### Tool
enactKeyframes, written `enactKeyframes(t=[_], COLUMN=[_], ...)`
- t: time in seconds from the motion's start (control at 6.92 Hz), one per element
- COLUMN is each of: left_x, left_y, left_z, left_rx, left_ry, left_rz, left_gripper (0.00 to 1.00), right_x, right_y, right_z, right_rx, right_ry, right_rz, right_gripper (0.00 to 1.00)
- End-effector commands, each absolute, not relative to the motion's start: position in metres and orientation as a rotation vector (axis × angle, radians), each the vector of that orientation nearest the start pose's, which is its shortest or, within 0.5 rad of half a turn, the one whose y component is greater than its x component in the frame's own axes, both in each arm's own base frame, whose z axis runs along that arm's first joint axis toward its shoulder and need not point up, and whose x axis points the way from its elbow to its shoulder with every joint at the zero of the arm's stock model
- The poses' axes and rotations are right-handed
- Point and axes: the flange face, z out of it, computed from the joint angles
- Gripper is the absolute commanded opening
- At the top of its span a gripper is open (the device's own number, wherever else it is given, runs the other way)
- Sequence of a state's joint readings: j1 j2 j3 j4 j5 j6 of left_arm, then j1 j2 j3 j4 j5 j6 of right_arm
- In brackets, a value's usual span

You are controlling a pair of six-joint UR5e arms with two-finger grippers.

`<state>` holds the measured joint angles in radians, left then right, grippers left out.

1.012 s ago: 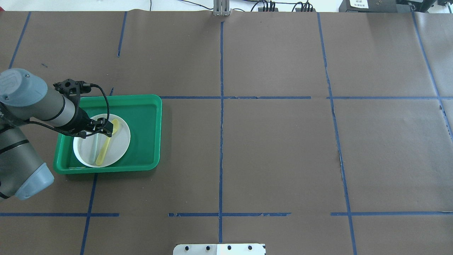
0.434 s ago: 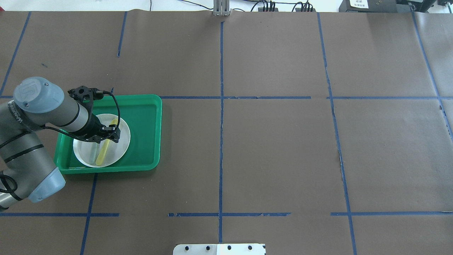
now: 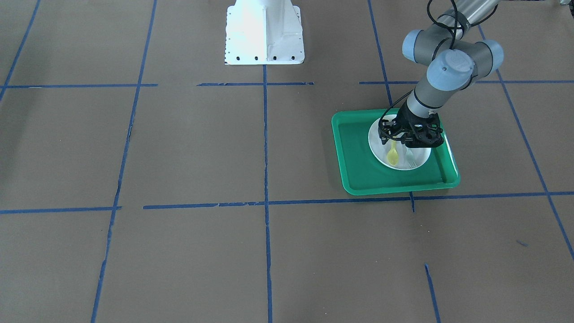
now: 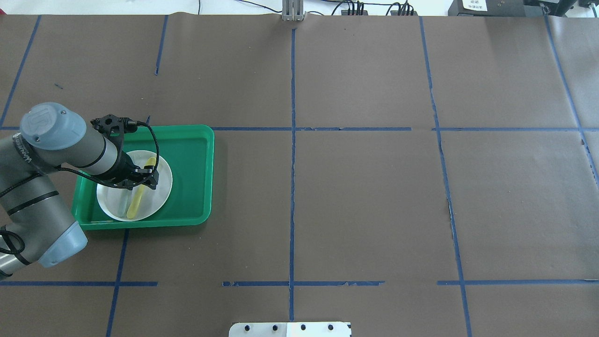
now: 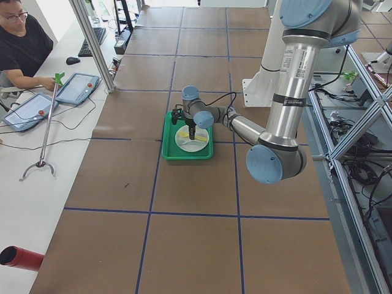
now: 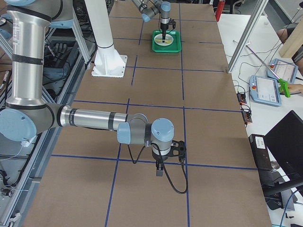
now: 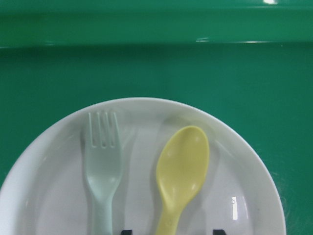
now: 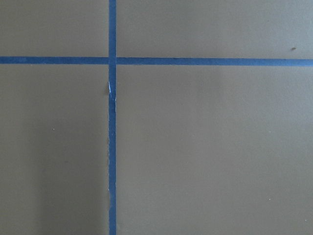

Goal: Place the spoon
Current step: 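Lower the left gripper and close it on the yellow spoon handle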

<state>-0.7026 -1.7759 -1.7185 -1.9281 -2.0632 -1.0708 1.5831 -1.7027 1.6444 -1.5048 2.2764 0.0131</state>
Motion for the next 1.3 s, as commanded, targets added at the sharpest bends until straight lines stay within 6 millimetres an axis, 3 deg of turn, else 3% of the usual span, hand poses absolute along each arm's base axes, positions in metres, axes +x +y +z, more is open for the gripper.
enactKeyframes(t=[0.0,0.14,0.29,0.58,1.01,1.16], left_x=[0.394,0.394,0.393,0.392,0.385,0.378], left_y=[-0.446,-0.446,-0.446,-0.445,-0.445,-0.441], left_z=[0.449,0.449,0.447,0.444,0.44,0.428], left_rx=[0.001,0.001,0.003,0.006,0.014,0.025], left_ry=[0.833,0.833,0.836,0.84,0.848,0.865], left_rz=[-0.016,-0.016,-0.015,-0.014,-0.018,-0.014], left_gripper=[0.61,0.58,0.46,0.04,0.0,0.0], right_x=[0.074,0.074,0.074,0.074,0.074,0.074], right_y=[-0.435,-0.435,-0.435,-0.435,-0.435,-0.435], right_z=[0.682,0.682,0.682,0.682,0.682,0.682], right_rx=[0.007,0.007,0.007,0.008,0.007,0.008], right_ry=[-0.706,-0.706,-0.706,-0.706,-0.706,-0.706], right_rz=[0.022,0.022,0.022,0.022,0.022,0.022], right_gripper=[1.0,1.0,1.0,1.0,1.0,1.0])
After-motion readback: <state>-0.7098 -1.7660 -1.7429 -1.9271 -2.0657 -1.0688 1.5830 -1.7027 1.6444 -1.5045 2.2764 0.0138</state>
